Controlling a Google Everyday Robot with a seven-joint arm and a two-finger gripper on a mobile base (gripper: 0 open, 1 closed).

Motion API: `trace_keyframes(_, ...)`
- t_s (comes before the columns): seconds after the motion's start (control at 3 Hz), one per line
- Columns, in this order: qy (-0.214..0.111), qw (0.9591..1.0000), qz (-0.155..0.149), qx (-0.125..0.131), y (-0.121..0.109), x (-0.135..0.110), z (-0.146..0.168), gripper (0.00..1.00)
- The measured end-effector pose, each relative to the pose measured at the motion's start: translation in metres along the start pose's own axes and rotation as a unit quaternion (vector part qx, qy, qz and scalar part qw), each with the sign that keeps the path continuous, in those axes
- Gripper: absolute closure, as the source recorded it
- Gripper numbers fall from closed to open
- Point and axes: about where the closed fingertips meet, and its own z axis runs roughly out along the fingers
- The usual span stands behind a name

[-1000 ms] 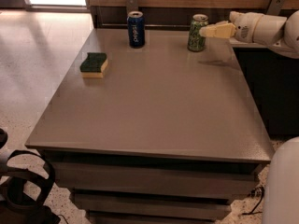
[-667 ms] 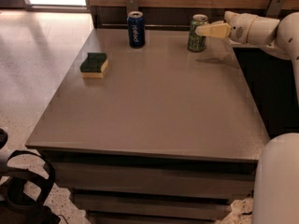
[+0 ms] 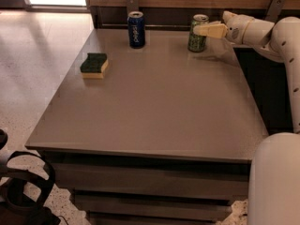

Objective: Move green can near sponge

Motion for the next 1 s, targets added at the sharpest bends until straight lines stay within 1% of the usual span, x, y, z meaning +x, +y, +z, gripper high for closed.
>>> trace_keyframes(0.33, -0.009, 0.9999, -0.002, 0.007, -0.002, 0.0, 0.006, 0.0)
trace_keyframes(0.67, -0.005, 0.9999, -0.005, 0.011, -0.001, 0.005, 0.015, 0.0)
trace_keyframes(1.0, 0.012, 0.9998, -0.014, 0.012, 0.003, 0.014, 0.021, 0.0)
